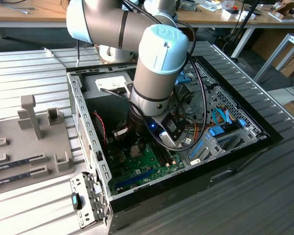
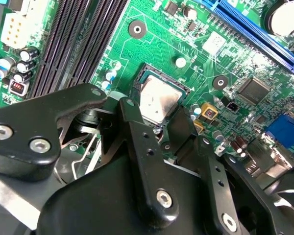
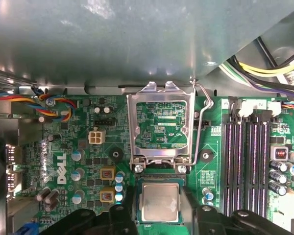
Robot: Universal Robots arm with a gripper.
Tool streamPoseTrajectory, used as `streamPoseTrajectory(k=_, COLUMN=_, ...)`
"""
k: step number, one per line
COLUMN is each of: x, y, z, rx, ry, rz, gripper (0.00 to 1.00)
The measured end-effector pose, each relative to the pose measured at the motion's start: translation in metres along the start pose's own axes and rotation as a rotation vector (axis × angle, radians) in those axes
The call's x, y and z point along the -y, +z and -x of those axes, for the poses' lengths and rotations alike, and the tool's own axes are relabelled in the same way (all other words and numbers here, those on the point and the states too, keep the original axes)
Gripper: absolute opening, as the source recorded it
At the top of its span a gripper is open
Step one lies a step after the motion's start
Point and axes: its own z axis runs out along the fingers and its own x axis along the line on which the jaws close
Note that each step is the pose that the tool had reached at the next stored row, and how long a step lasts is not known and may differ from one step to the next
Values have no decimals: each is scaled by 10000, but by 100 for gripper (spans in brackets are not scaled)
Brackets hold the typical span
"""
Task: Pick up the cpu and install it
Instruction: 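Place the cpu into insertion slot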
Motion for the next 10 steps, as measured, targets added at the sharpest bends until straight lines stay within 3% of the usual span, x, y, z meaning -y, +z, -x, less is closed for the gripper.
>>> streamPoseTrajectory(k=4, x=2, y=-42, z=-1, rx=1, ry=-1, rz=66, gripper=49)
streamPoseTrajectory(k=8, x=4, y=-93, z=-1, rx=1, ry=-1, rz=82, gripper=48)
streamPoseTrajectory(k=10, x=4, y=-100, z=1, rx=3, ry=-2, rz=100, gripper=35)
